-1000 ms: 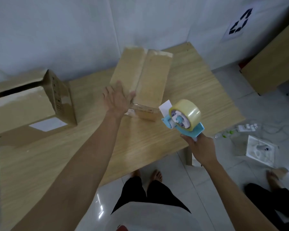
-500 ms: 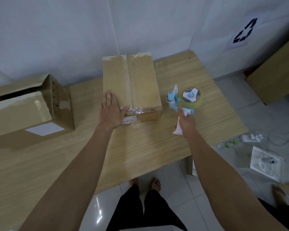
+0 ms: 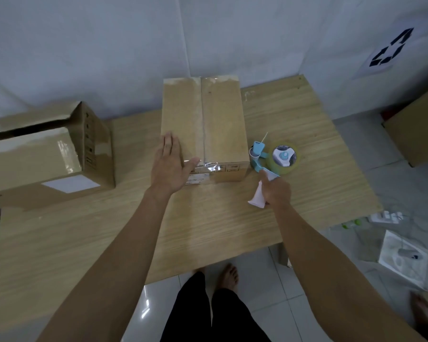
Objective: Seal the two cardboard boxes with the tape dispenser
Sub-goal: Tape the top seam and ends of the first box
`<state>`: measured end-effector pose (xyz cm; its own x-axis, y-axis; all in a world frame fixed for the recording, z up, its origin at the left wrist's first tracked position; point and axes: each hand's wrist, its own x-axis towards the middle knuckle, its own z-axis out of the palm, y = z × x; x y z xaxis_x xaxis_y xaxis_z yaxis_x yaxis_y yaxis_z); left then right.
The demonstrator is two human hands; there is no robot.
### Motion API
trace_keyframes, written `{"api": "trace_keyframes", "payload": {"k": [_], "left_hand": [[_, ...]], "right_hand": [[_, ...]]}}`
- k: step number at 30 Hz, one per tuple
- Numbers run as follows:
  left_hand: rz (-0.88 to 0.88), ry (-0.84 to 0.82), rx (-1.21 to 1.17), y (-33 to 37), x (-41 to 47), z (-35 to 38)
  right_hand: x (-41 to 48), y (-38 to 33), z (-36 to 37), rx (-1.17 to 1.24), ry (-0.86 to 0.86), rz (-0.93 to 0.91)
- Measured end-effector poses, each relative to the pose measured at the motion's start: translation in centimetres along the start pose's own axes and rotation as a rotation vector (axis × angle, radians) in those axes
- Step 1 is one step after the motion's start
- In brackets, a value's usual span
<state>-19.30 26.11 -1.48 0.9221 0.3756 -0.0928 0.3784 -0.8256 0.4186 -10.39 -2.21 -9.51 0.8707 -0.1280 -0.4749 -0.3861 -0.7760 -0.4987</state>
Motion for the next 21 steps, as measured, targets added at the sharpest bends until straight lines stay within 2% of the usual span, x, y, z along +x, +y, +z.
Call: {"api": "trace_keyframes", "payload": {"k": [3, 5, 7, 8, 9, 11, 13, 14, 17, 21], "left_hand": [[-0.060, 0.042, -0.254, -1.0, -0.1, -0.5], [-0.108, 0.151, -0.458, -2.1, -0.4, -0.9], [-0.130, 0.208, -0.629, -2.7, -1.2, -1.4], [-0.122, 0.207, -0.701, -2.9, -1.5, -1.5], [-0.111, 0.192, -0.761, -3.2, -1.7, -1.7], [-0.090, 0.141, -0.815, -3.8, -2.0, -2.0], [-0.036, 0.090, -0.773, -4.6, -2.2, -2.2], [0.010, 0.064, -0.733, -4.9, -2.1, -2.2], [0.123, 0.028, -0.597, -5.6, -1.8, -2.5], [0.524, 0.123, -0.182, -8.5, -0.8, -1.4]], "right_hand": [[-0.1, -0.4, -1.6, -0.173, 0.000, -0.045], [-0.8, -2.4, -3.5, -0.248, 0.161, -0.138], [-2.1, -5.2, -5.0, -0.140, 0.391, -0.376], [-2.9, -6.7, -5.3, -0.046, 0.467, -0.560], [-3.6, -8.2, -5.2, 0.007, 0.485, -0.767], [-4.7, -10.6, -3.8, 0.009, 0.336, -1.078], [-5.2, -12.6, -1.7, -0.096, 0.128, -1.162], [-5.3, -13.2, -0.6, -0.169, 0.078, -1.188], [-4.5, -13.2, 2.4, -0.310, 0.153, -1.311], [-2.7, -11.9, 3.3, -0.450, 0.294, -1.529]]}}
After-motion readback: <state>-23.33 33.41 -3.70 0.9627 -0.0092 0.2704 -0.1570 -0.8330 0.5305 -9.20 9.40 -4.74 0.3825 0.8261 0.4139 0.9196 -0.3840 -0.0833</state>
